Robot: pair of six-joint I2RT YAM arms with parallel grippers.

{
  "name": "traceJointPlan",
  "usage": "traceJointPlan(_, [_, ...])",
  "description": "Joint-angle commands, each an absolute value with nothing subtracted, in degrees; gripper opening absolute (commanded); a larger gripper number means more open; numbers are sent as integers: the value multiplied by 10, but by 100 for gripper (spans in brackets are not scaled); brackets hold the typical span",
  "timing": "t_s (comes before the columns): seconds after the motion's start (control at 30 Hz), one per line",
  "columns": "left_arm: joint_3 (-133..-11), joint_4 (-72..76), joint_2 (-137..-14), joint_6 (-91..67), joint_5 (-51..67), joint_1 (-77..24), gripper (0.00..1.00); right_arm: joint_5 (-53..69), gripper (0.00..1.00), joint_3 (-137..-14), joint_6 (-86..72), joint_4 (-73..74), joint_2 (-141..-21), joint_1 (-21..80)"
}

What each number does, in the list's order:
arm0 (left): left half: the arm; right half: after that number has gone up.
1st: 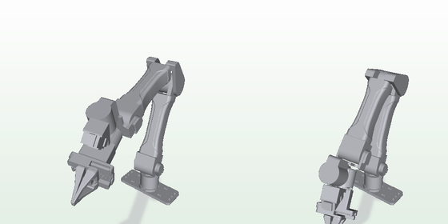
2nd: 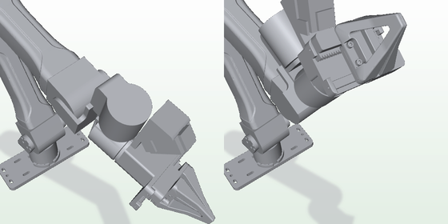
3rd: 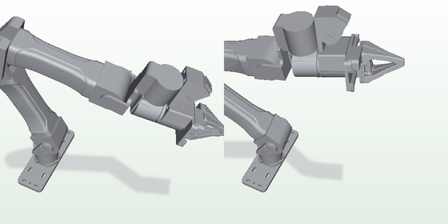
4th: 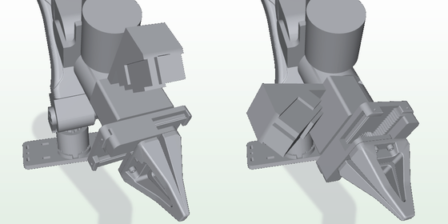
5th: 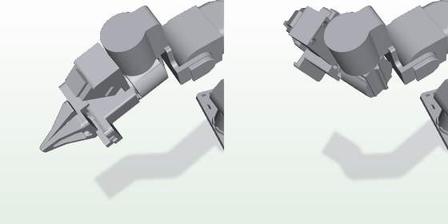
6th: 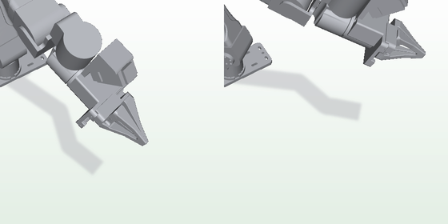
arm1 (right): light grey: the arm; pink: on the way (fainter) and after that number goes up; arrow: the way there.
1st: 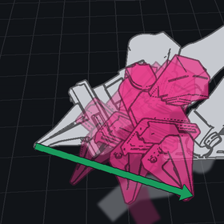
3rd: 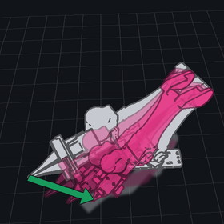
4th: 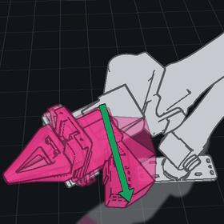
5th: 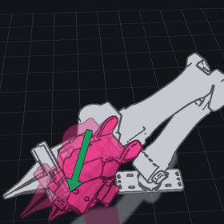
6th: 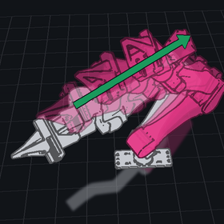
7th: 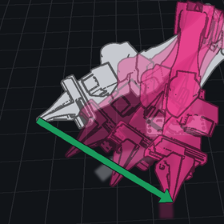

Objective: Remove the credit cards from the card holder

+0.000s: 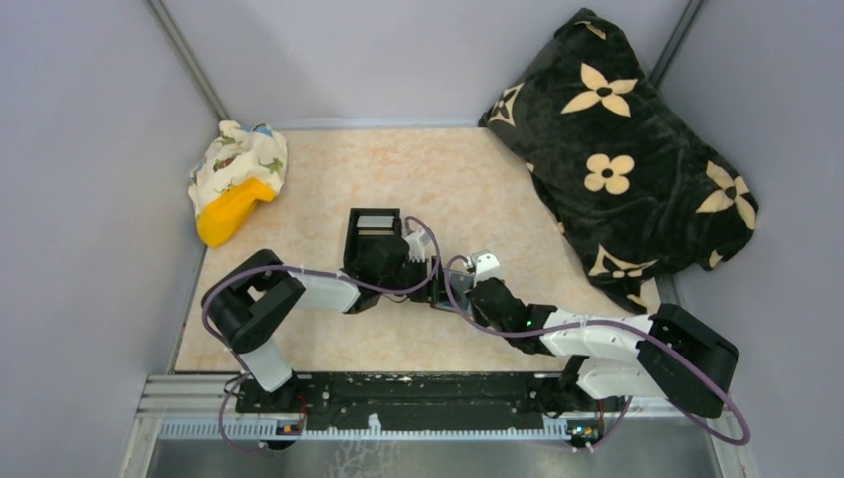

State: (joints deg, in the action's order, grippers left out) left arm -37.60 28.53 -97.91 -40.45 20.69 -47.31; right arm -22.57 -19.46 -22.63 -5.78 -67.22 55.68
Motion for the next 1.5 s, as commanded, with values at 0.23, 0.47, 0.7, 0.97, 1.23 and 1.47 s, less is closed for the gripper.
traceJointPlan(0.23, [-367,358,-1003,-451,246,-488,67,-207,0,-176,-237,-95,-674,553])
traceJointPlan(0.47, [-360,425,-1018,-487,280,-489,67,-197,0,-166,-240,-110,-672,549])
traceJointPlan(0.7, [-360,499,-1039,-530,312,-494,66,-190,0,-154,-245,-113,-657,543])
traceJointPlan(0.97, [-370,521,-1028,-548,316,-497,66,-180,0,-150,-246,-126,-662,541])
traceJointPlan(1.23, [-386,525,-1036,-553,316,-498,66,-169,0,-150,-246,-141,-672,541])
traceJointPlan(1.47, [-403,527,-1056,-557,317,-500,66,-171,0,-145,-251,-138,-652,541])
